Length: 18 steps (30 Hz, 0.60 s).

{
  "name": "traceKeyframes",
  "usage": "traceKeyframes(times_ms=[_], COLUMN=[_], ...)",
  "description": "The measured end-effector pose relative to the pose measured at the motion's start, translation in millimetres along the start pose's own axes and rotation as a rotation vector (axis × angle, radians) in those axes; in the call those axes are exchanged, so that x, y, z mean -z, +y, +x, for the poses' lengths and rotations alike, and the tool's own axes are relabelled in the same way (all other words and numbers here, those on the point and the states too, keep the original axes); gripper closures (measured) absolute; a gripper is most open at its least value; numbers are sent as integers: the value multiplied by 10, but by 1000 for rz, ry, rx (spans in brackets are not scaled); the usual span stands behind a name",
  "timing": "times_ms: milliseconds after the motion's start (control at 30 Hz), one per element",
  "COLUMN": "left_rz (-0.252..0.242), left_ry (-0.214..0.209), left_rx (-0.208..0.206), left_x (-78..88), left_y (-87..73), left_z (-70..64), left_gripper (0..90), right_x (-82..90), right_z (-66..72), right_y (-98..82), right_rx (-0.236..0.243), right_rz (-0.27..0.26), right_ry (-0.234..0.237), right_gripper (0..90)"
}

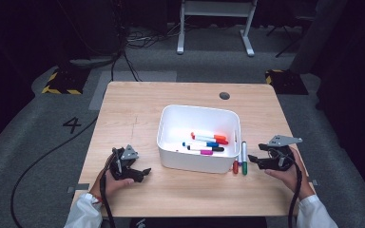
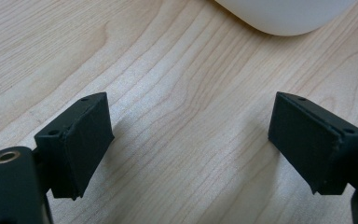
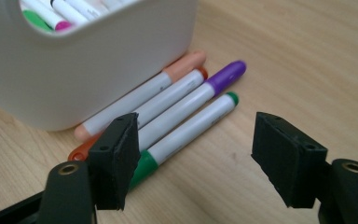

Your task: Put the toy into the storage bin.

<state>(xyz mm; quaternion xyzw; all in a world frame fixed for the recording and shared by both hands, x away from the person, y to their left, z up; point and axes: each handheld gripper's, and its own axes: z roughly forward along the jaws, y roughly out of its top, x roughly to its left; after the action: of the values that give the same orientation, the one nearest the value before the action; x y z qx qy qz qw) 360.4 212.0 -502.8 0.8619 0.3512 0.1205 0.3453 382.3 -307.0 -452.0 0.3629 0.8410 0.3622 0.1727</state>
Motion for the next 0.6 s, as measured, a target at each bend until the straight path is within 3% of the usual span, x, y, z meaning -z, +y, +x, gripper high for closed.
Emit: traceKeyframes(times_ms=[333,533,600], left_rz=[1,2,2], left_ry=[-2,-2,-1], left_rx=[0,-1,-1], left_x=[1,2,2], left_y=[0,0,0], left_z=[1,1,1], left_gripper=[137,137,137], right_x=[-183,-252,-260], right_z=[120,159,135], right_y=[-155,-176,-196], right_rx=[-2,17,3], right_rz=[49,76,83], right_ry=[37,16,15], right_gripper=[329,343,346])
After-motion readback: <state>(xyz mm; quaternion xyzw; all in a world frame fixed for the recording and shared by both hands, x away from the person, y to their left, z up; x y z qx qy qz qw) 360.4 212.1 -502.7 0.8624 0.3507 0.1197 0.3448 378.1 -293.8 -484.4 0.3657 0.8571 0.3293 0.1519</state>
